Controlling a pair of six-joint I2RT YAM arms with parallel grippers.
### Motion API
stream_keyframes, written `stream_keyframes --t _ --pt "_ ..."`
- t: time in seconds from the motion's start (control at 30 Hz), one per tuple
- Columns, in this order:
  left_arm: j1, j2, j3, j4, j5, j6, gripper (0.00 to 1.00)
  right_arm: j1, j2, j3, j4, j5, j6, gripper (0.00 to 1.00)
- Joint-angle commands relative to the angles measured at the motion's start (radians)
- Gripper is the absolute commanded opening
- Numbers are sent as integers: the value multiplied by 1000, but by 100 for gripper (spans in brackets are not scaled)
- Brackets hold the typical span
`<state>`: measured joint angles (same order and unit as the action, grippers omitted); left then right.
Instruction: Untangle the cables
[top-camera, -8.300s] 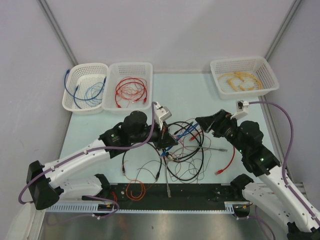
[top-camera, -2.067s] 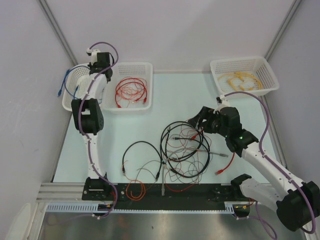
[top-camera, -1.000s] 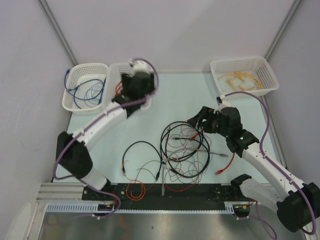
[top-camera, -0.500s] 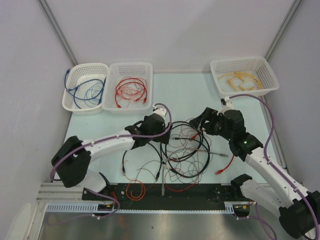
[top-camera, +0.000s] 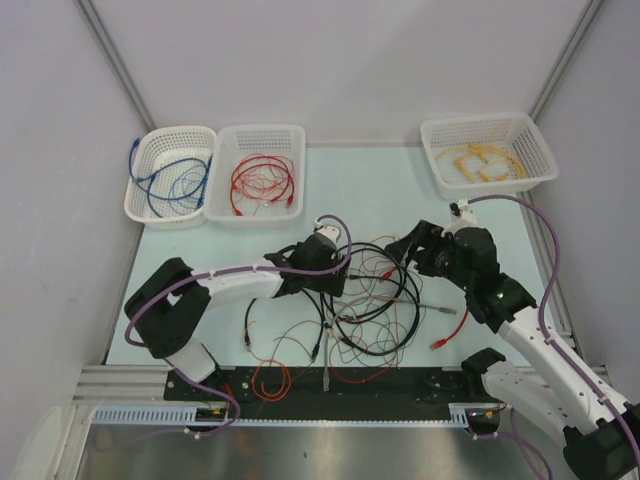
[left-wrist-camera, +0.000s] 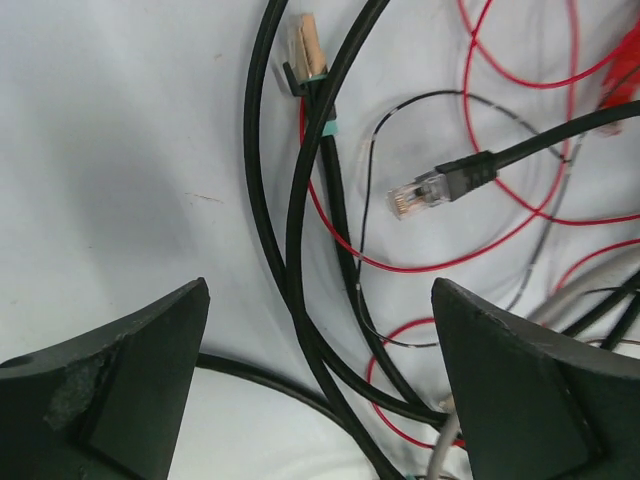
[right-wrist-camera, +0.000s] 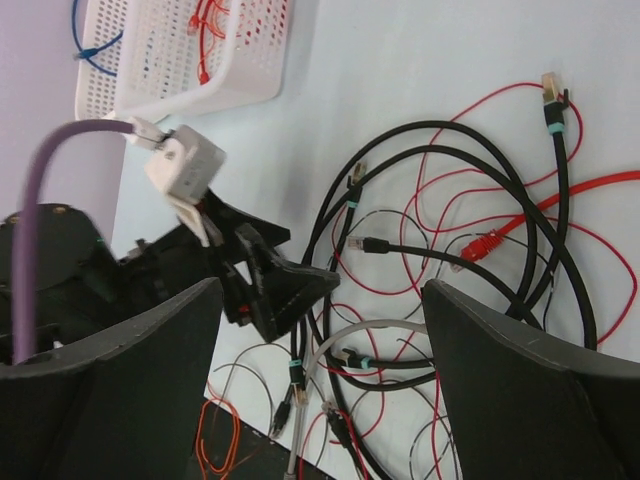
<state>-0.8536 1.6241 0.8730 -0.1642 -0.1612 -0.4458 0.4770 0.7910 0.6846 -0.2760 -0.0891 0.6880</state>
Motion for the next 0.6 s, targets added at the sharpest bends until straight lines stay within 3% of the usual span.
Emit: stream_keyframes --t 0.0,0.2,0.43,0.57 --pt "-4 -125 -11 29 -8 -40 100 11 2 -2 -58 34 -15 86" --pt "-50 -293 -100 22 -3 -50 100 25 7 -49 -66 54 -13 86" --pt "-120 -276 -118 43 29 -60 100 38 60 -97 -19 89 -16 86" --pt "-122 -290 -94 42 40 -60 99 20 198 -96 1 63 -12 80"
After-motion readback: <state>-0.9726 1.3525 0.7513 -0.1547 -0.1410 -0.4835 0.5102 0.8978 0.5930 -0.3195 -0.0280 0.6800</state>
